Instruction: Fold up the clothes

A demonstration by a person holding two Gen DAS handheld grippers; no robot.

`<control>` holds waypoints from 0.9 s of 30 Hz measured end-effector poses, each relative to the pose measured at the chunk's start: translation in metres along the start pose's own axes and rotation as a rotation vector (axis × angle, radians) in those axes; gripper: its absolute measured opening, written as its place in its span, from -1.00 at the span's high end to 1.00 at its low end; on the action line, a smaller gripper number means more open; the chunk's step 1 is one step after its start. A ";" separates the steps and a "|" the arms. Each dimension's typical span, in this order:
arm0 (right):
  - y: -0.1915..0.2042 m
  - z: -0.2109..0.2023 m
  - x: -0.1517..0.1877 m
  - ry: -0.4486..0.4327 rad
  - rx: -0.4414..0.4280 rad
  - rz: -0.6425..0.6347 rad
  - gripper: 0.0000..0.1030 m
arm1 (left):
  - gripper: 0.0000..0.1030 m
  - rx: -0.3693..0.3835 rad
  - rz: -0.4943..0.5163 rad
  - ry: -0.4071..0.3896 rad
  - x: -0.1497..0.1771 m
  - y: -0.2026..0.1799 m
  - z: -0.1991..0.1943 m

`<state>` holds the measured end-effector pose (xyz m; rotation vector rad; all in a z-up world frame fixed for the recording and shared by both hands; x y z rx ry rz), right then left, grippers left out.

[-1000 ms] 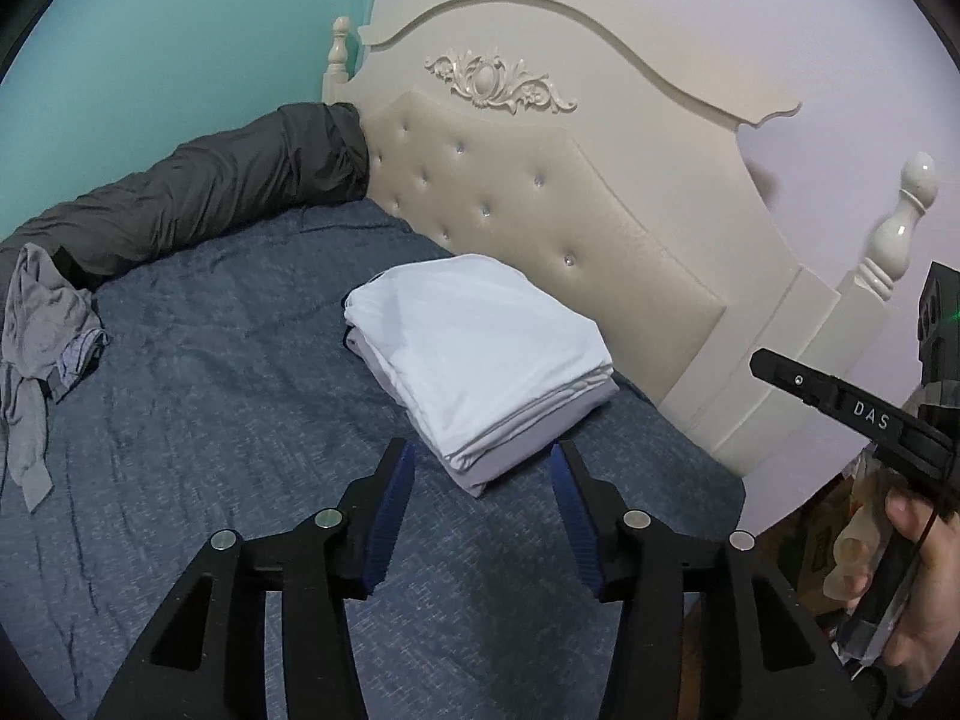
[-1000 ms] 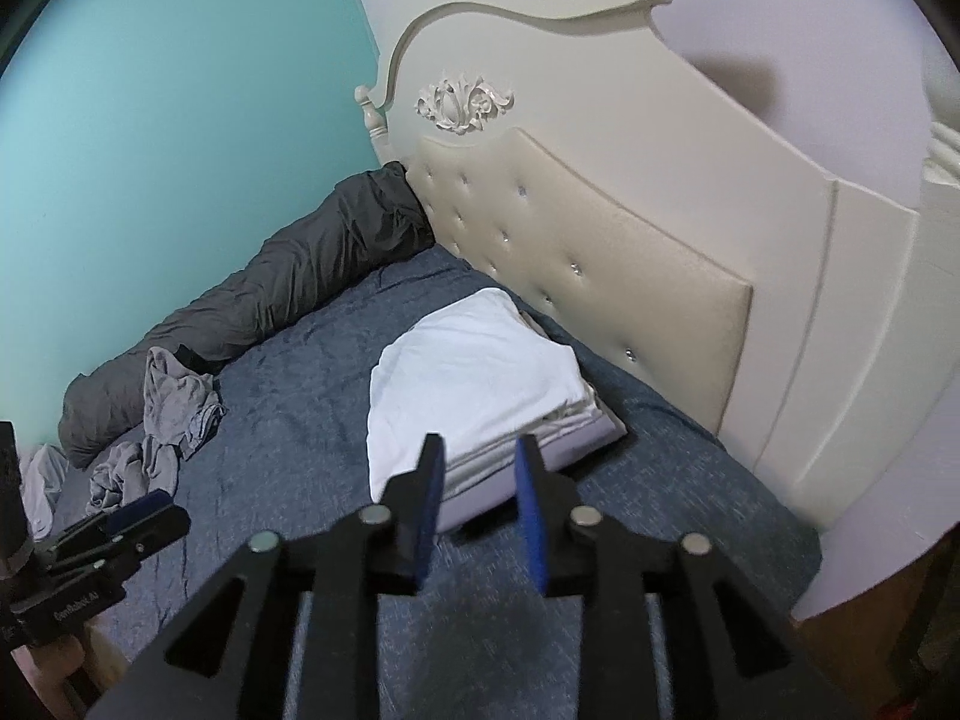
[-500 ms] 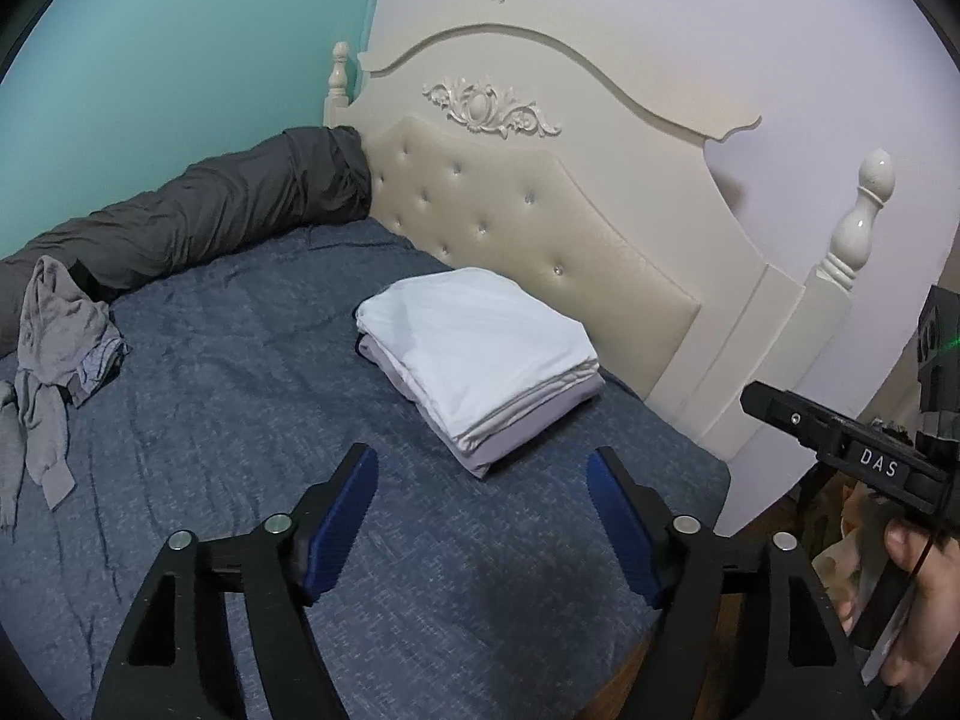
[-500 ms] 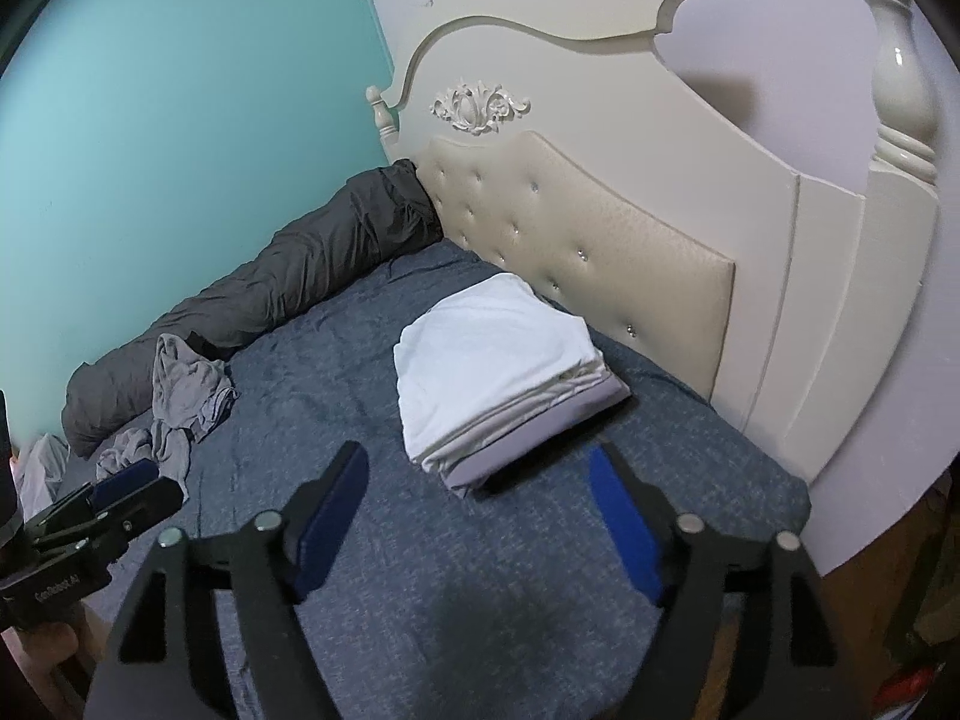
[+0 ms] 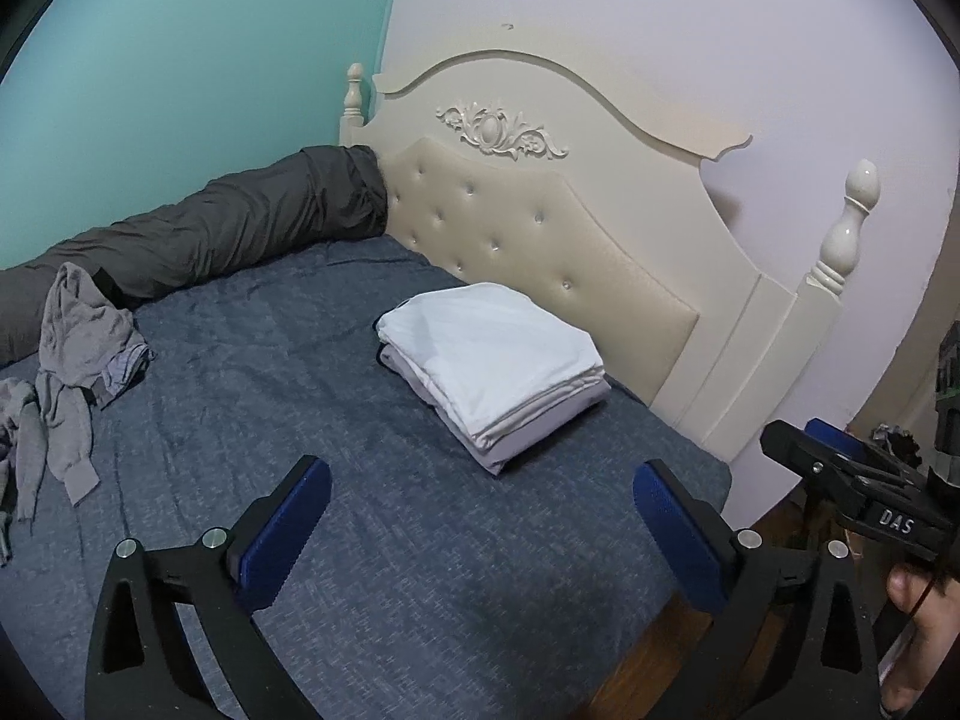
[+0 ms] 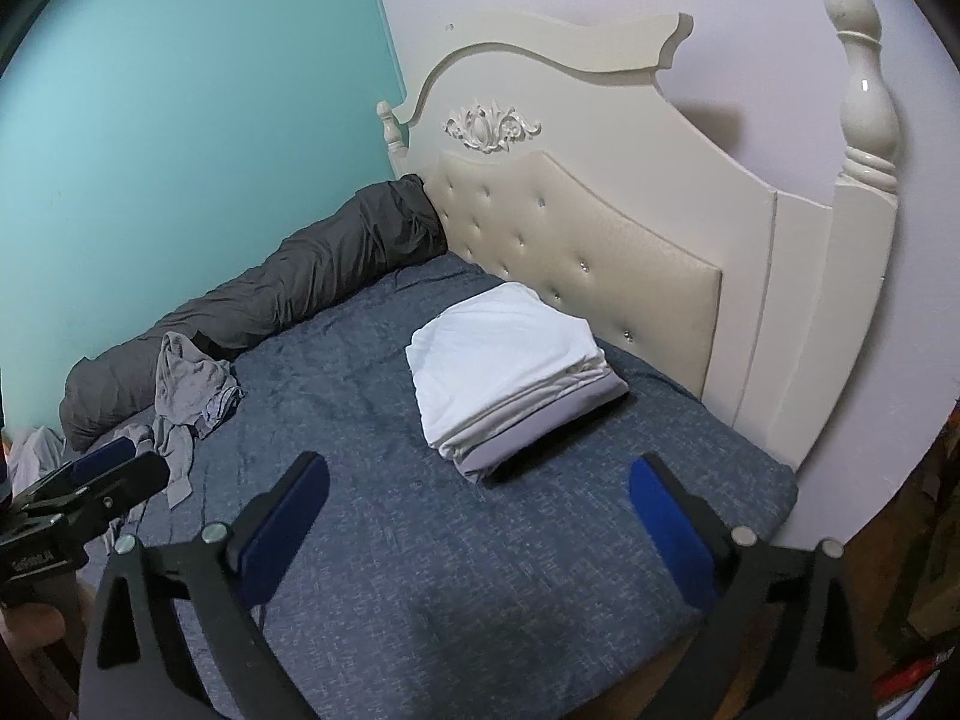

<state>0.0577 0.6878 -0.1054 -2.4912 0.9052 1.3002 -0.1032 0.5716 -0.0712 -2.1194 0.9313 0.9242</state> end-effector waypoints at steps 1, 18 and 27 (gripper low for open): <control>0.001 -0.003 0.001 -0.001 0.000 0.000 -0.98 | -0.99 -0.002 0.001 0.000 0.001 0.000 -0.002; 0.028 -0.052 0.032 -0.030 -0.013 -0.029 -0.99 | -0.99 0.000 0.031 0.006 0.027 -0.004 -0.045; 0.033 -0.066 0.057 -0.024 -0.021 -0.033 -0.99 | -0.99 -0.019 0.065 -0.011 0.041 -0.004 -0.064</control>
Point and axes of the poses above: each gripper's, at about its wrist camera, not at the fingertips, and z roughly the way its jaws point, y to its left, x to its underside, the point moved 6 cm from there along z, roughly the way its jaws point, and after that the axes turned 10 degrees about x, right-handed, at the moved point
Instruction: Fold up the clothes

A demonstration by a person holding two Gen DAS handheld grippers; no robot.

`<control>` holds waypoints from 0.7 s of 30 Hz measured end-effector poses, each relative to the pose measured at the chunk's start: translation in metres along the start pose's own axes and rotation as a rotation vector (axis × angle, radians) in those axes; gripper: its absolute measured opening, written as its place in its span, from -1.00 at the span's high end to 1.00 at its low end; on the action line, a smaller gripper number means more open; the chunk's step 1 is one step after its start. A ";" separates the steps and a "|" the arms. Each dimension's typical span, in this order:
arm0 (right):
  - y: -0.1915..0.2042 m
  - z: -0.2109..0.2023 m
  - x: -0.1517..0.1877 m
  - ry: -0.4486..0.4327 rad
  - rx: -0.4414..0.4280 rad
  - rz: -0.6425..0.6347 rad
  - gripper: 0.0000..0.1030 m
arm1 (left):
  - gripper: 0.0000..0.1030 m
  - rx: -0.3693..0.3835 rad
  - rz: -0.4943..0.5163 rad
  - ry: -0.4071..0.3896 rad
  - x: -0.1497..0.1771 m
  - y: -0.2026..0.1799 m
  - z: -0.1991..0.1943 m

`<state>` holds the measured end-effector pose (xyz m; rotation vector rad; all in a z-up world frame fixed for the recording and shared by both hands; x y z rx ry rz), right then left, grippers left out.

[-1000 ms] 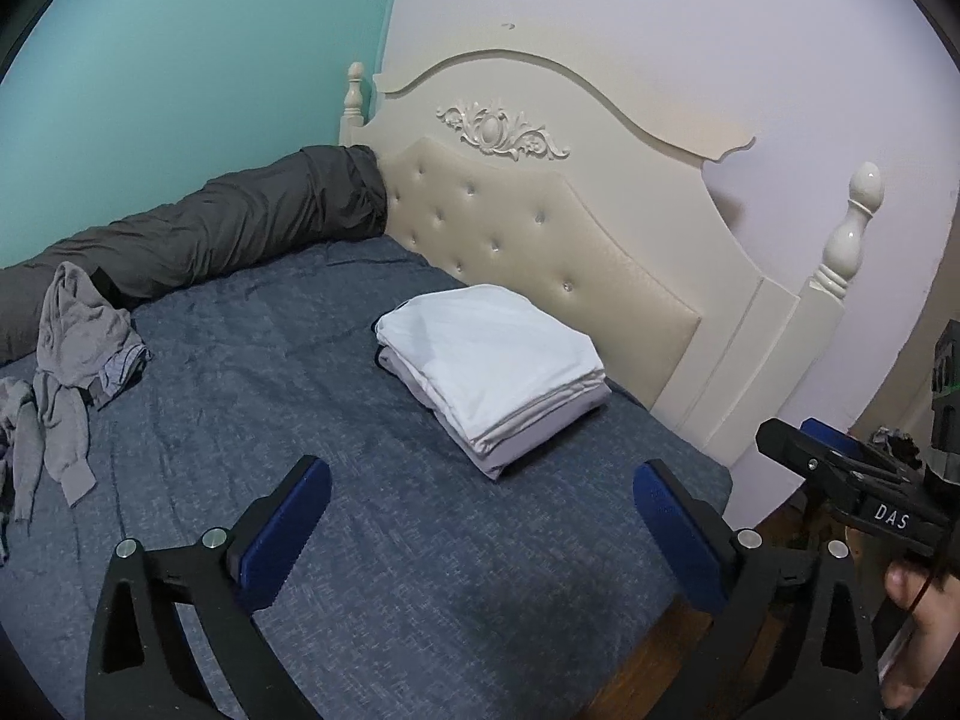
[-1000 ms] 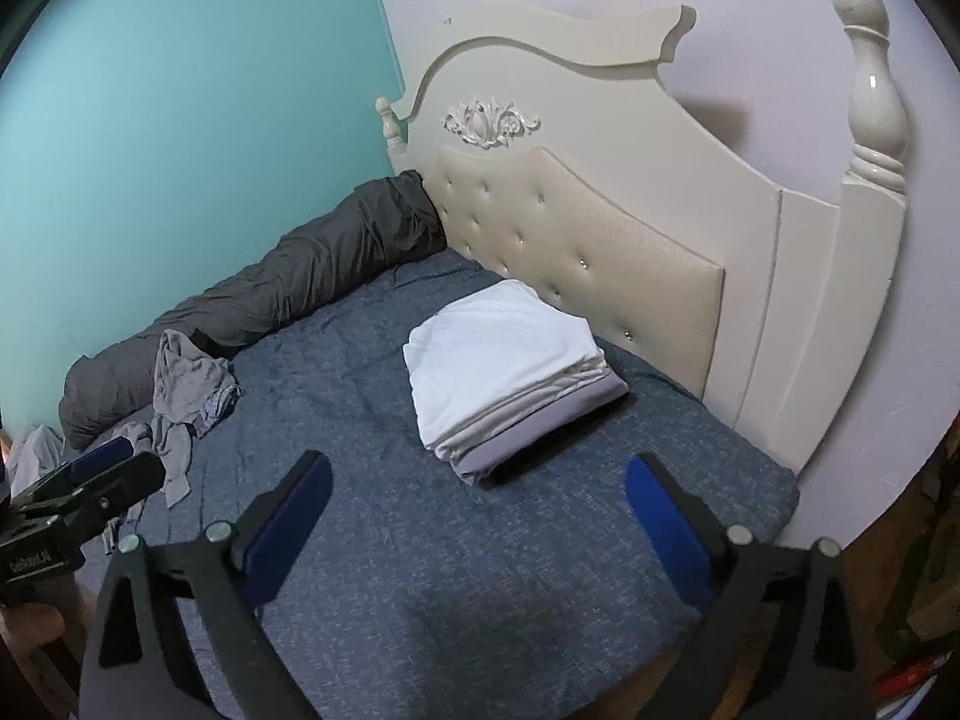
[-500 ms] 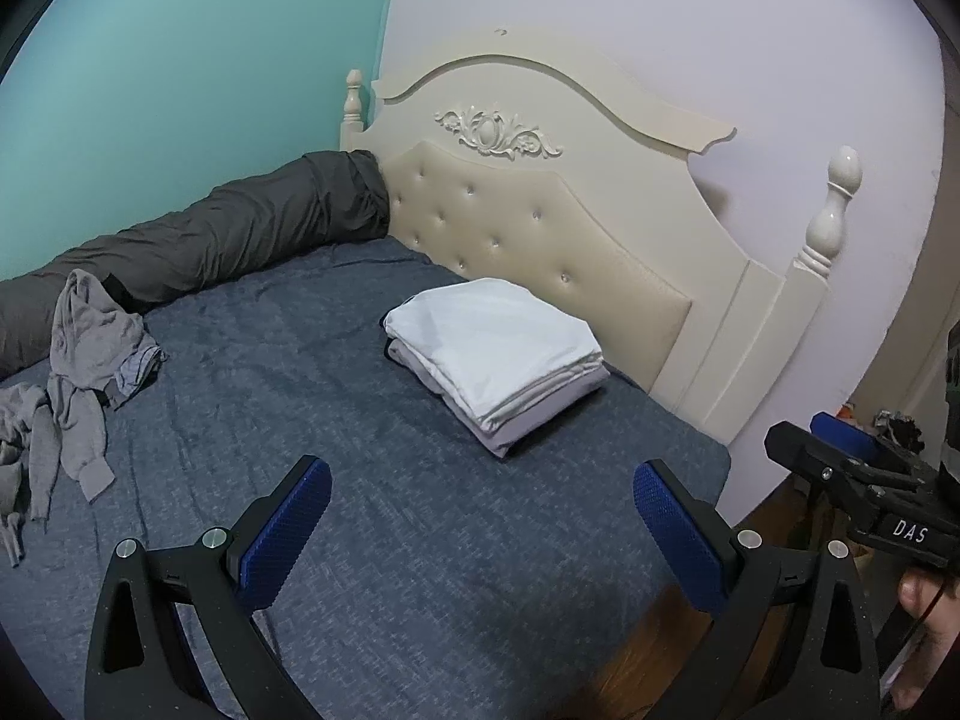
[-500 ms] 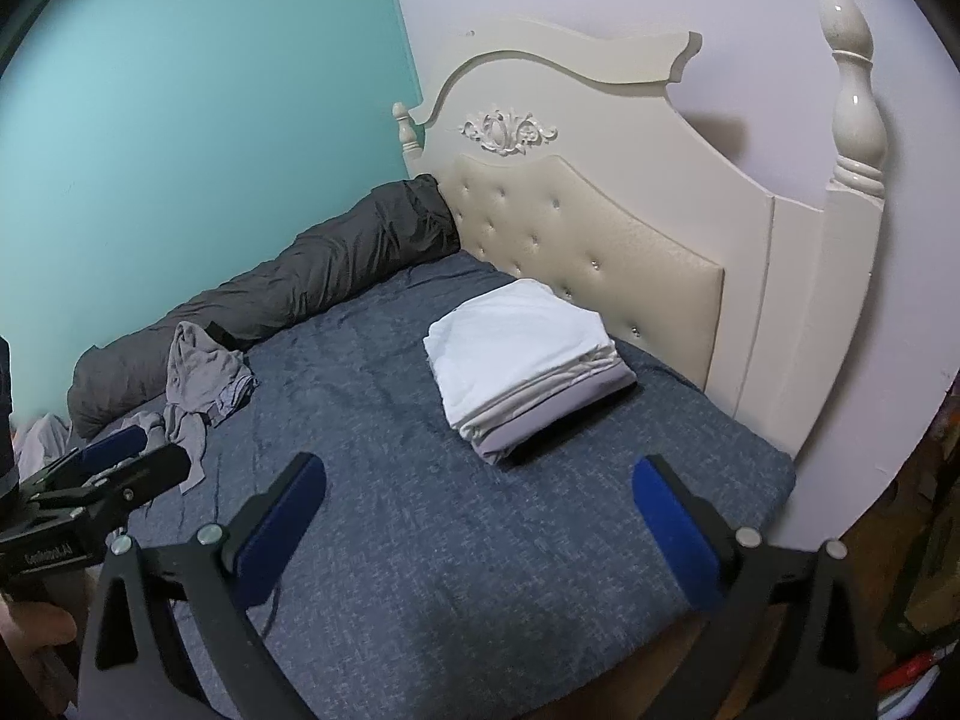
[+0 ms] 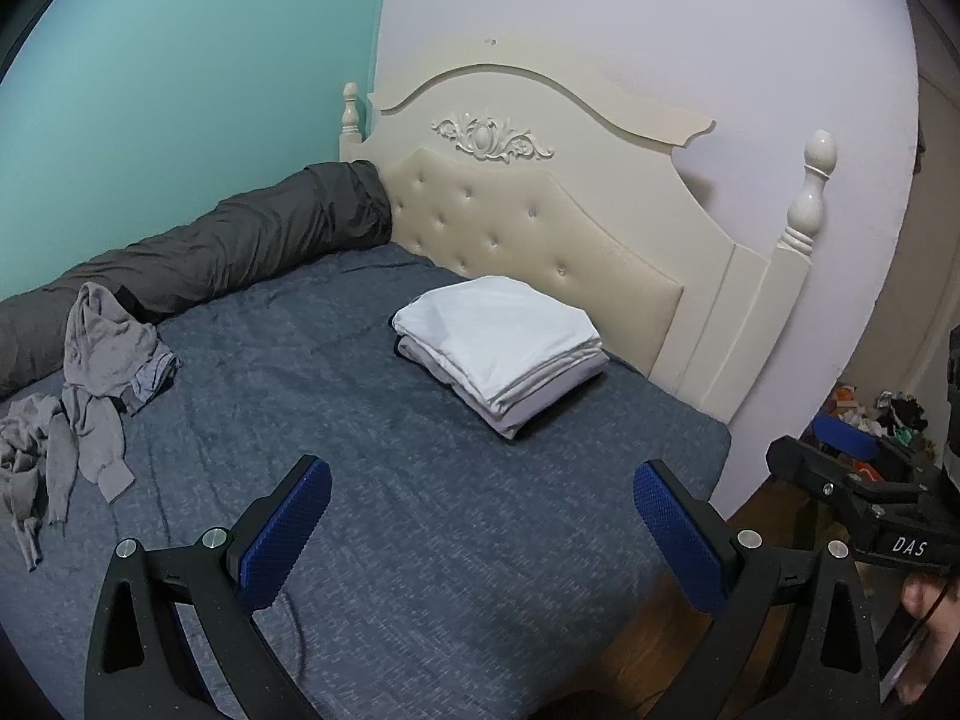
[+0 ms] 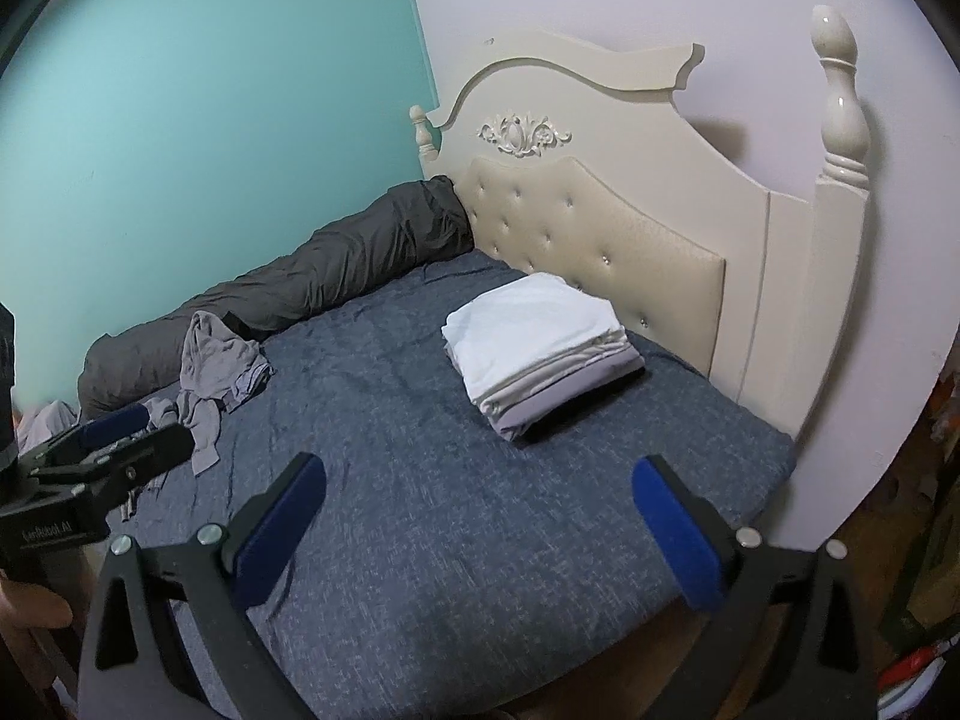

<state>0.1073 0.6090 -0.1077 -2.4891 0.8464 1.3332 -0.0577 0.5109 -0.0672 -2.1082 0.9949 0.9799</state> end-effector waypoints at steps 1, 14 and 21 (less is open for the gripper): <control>0.000 -0.001 0.003 0.002 0.000 0.002 -0.99 | -0.99 -0.002 -0.002 -0.003 0.001 0.000 -0.002; 0.000 -0.003 0.023 0.001 0.028 0.000 -0.99 | -0.99 0.002 -0.006 -0.012 0.021 0.002 -0.010; 0.003 0.000 0.030 0.000 0.041 -0.009 -0.99 | -0.99 -0.006 -0.001 -0.001 0.032 0.005 -0.009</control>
Point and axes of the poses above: each gripper's, at about its wrist camera, not at the fingertips, and z roughly the way its jaws point, y to its left, x to its underside, the point moved 6 cm from there along z, roughly the way its jaws point, and after that the axes turned 10 degrees about x, right-handed, at the moved point
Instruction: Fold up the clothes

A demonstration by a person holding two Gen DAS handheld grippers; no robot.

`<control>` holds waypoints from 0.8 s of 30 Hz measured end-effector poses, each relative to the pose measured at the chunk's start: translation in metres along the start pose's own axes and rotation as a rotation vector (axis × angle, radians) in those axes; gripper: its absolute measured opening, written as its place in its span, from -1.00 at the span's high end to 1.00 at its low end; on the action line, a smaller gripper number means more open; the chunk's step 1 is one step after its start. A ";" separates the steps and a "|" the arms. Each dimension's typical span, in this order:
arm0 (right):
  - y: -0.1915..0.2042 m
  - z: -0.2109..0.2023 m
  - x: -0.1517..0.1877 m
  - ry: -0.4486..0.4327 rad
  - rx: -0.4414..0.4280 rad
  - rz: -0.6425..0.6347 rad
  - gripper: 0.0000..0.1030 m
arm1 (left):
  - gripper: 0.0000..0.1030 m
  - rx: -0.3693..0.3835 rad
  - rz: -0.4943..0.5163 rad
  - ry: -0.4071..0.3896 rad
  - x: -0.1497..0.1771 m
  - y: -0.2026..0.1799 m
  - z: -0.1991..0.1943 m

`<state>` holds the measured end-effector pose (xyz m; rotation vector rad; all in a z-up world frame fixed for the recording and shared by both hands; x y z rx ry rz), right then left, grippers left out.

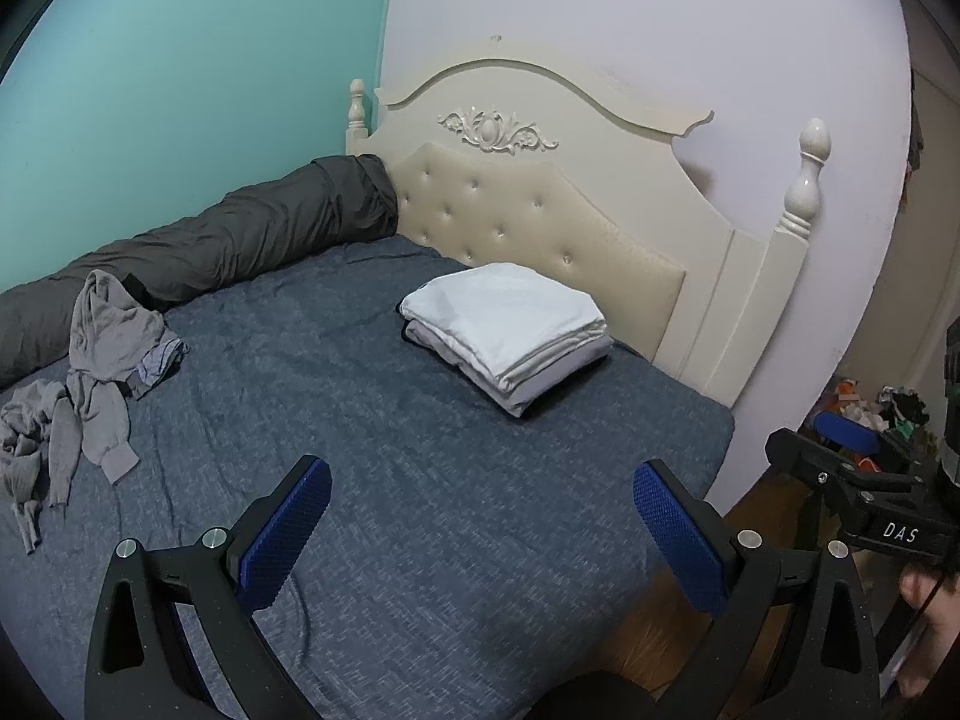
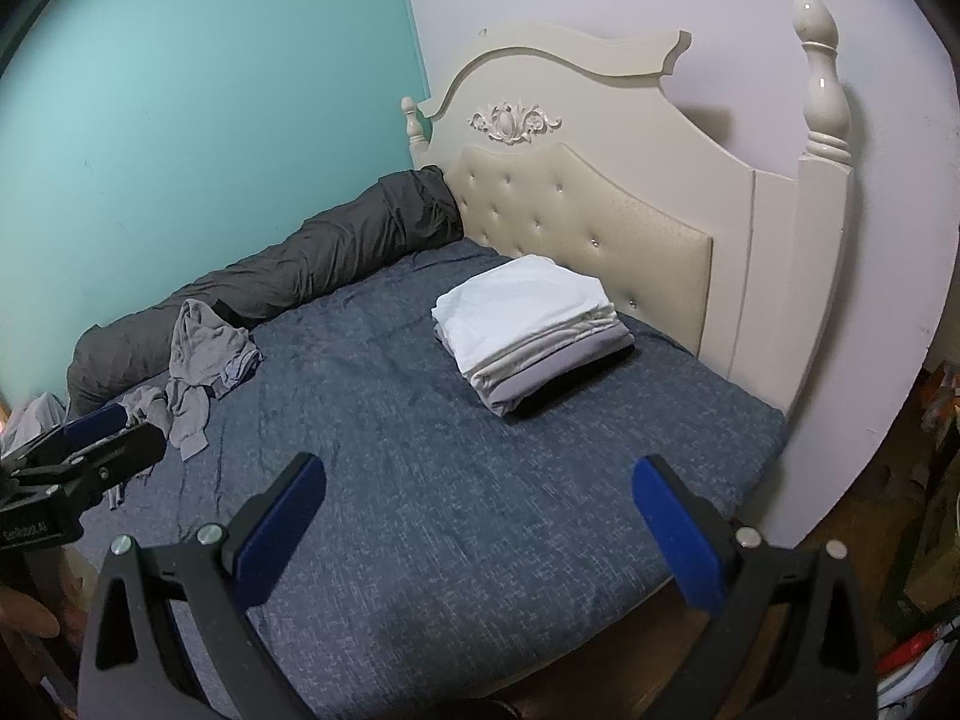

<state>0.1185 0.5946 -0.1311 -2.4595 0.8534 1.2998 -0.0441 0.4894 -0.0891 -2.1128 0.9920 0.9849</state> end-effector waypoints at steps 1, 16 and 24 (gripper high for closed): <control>0.001 0.000 0.001 0.000 0.001 -0.003 -0.99 | -0.99 0.001 -0.002 0.001 0.001 0.001 0.000; 0.005 0.000 0.008 -0.011 0.021 -0.020 -0.99 | -0.99 0.006 -0.007 0.001 0.010 0.007 0.000; 0.004 0.000 0.009 -0.014 0.018 -0.019 -0.99 | -0.99 0.001 -0.005 0.010 0.012 0.006 0.002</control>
Point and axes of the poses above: each gripper's, at about its wrist camera, not at the fingertips, and z roughly the way its jaws point, y to its left, x to its underside, the point moved 6 cm from there along z, roughly the way its jaws point, and after that the axes turned 10 degrees about x, right-handed, at the moved point
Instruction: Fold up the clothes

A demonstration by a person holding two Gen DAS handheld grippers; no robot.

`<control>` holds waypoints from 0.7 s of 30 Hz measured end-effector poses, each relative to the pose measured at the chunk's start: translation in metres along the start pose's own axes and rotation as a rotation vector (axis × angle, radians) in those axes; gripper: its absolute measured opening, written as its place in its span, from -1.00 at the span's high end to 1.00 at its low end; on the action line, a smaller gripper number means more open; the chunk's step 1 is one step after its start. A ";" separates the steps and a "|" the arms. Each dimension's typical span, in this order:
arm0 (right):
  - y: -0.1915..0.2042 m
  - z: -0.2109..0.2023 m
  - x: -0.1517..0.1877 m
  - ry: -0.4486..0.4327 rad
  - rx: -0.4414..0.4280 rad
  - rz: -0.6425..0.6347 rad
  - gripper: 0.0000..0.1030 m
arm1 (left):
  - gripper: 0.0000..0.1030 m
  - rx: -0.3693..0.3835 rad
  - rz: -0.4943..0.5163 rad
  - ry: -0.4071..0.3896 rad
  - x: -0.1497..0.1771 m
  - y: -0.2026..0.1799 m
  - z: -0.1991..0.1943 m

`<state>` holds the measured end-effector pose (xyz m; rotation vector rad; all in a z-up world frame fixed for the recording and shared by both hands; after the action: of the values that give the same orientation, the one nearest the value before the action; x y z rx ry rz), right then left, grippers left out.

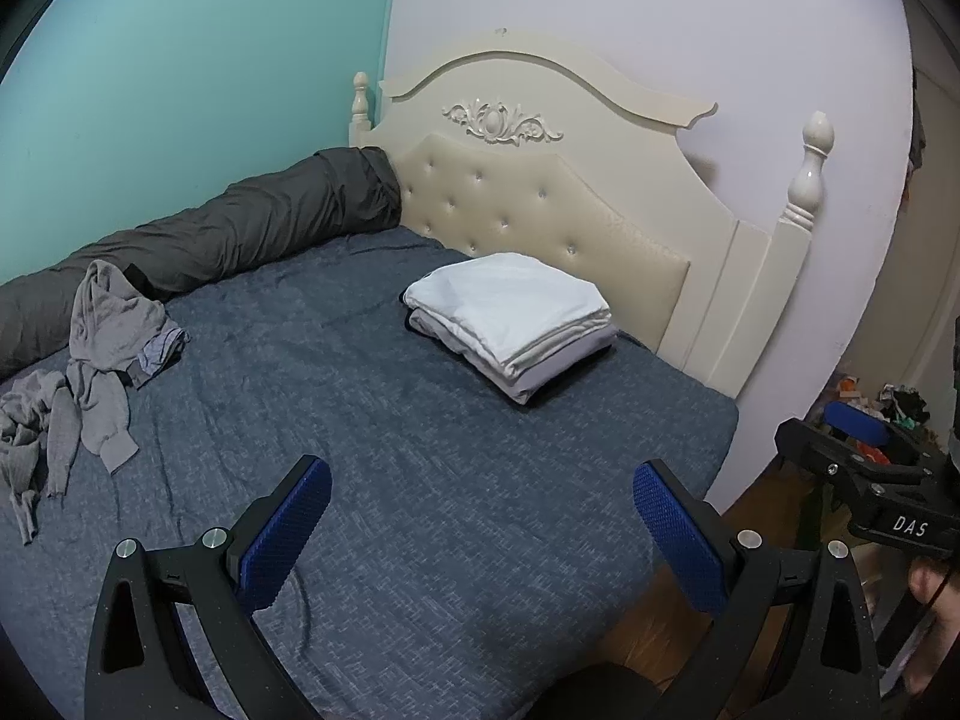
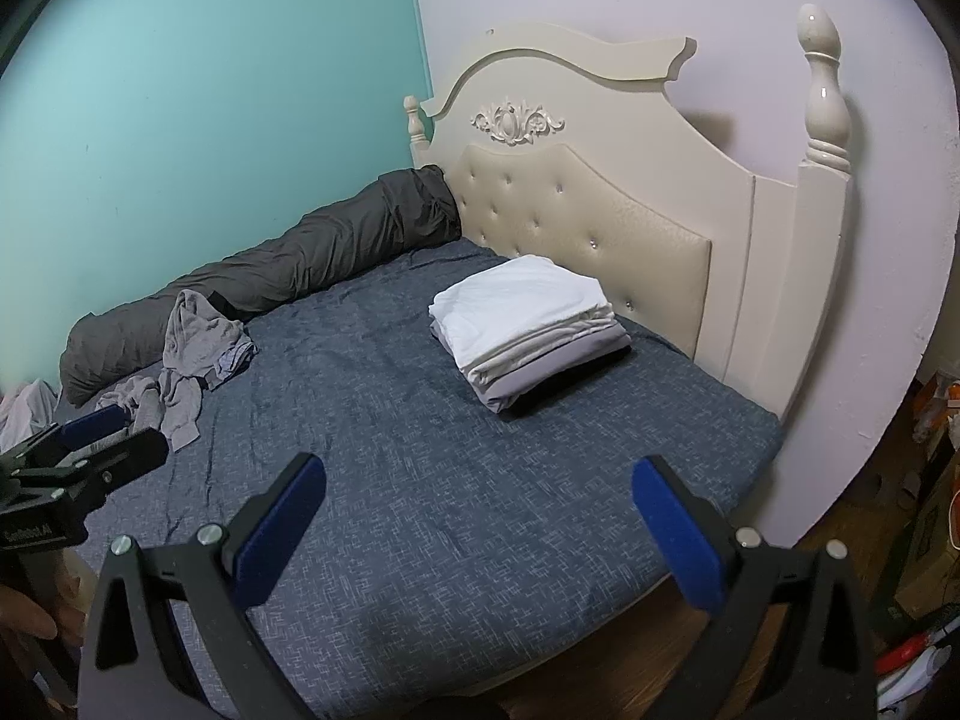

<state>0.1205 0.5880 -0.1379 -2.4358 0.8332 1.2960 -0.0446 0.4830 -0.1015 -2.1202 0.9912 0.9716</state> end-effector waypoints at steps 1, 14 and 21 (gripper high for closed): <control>0.000 0.000 0.000 0.000 -0.001 0.000 -0.99 | -0.99 0.000 -0.002 0.001 0.000 0.000 0.000; 0.001 -0.002 0.002 0.003 -0.001 0.002 -0.99 | -0.99 -0.007 0.002 0.001 0.002 -0.001 0.001; -0.001 -0.001 0.004 0.010 0.000 0.006 -0.99 | -0.99 -0.006 0.006 -0.012 0.001 -0.001 0.000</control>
<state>0.1231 0.5869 -0.1409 -2.4439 0.8443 1.2868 -0.0427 0.4831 -0.1019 -2.1150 0.9903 0.9909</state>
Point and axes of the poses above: each gripper's, at about its wrist camera, not at the fingertips, and z roughly the way its jaws point, y to its left, x to its underside, the point moved 6 cm from there along z, roughly the way its jaws point, and after that the axes turned 10 degrees about x, right-handed, at the moved point
